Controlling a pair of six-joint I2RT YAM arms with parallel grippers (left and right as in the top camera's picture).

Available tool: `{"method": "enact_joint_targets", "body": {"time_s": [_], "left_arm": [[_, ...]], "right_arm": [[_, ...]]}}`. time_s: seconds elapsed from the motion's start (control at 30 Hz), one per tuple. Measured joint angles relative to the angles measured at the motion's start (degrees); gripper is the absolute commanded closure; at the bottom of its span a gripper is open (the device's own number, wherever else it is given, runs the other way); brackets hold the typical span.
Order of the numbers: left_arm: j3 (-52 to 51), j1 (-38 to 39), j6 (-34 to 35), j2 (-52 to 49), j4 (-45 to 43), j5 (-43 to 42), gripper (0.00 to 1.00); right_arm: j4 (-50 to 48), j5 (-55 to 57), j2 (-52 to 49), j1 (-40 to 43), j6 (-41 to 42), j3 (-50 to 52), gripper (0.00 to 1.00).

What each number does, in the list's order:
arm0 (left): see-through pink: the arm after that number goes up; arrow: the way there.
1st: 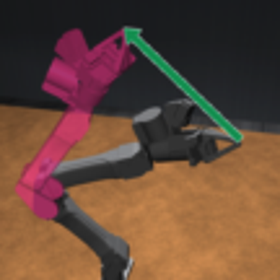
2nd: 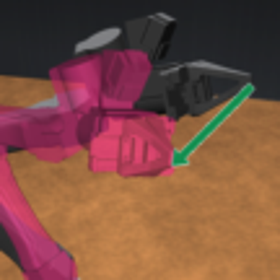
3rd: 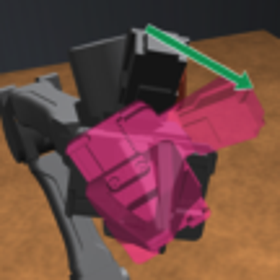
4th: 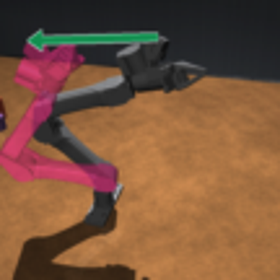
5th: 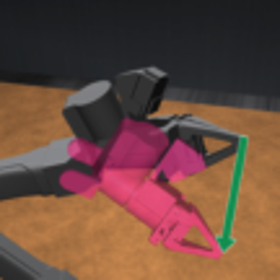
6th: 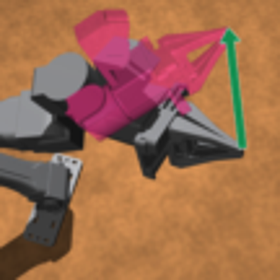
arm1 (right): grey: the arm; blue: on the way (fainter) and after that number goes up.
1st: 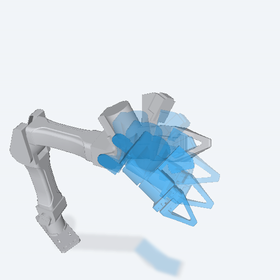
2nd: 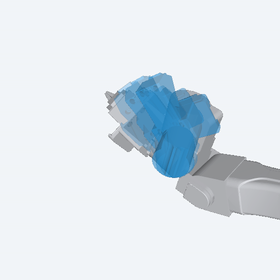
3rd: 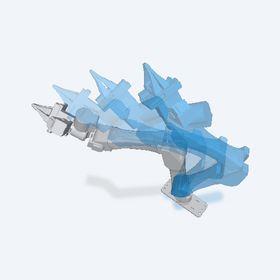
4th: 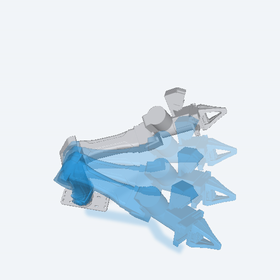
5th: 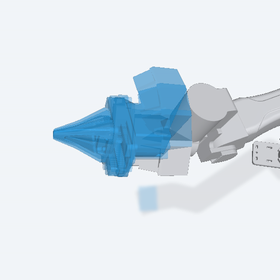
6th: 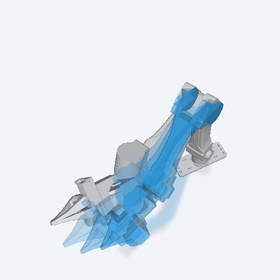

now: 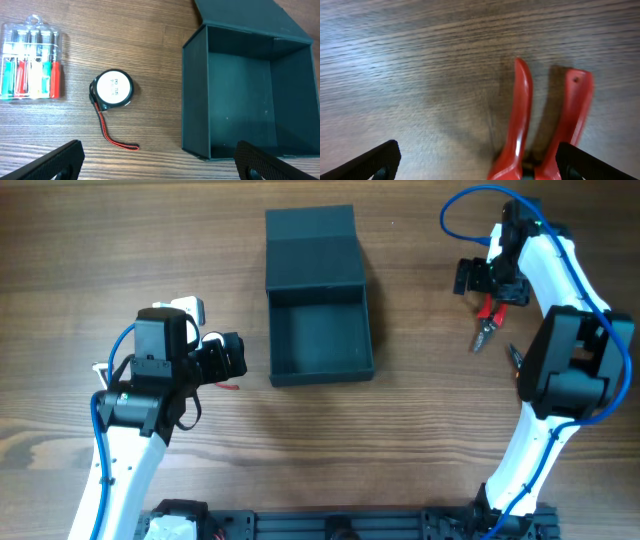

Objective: Pack container
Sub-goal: 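Close the right gripper on the shears' red handles and lift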

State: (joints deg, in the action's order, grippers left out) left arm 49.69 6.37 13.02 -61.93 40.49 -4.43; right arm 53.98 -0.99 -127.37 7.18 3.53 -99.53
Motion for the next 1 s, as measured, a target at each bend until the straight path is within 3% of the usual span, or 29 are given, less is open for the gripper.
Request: {"method": "enact_joint_targets", "body": {"time_s": [0.27, 0.5, 0.6, 0.83, 1.0], "left_arm": [[0.0, 0.0, 0.0, 0.0, 0.04, 0.0, 0.0], [0.0, 0.0, 0.0, 0.0, 0.07, 0.0, 0.0], [0.0, 0.0, 0.0, 0.0, 0.07, 0.0, 0.0], [0.0, 0.0, 0.02, 0.0, 0.07, 0.0, 0.0], [0.0, 0.0, 0.0, 0.0, 0.07, 0.0, 0.0]], "right_arm": [[-1.4, -0.02, -2.56, 0.0, -0.04, 0.0, 0.03], [-1.38, 0.02, -2.6, 0.0, -0.2, 0.0, 0.31], [-1.38, -0.02, -2.6, 0.0, -0.17, 0.0, 0.34], [-1.14, -0.04, -2.6, 0.0, 0.66, 0.0, 0.62], [-0.61, -0.04, -2.62, -0.07, 0.9, 0.0, 0.73]]}}
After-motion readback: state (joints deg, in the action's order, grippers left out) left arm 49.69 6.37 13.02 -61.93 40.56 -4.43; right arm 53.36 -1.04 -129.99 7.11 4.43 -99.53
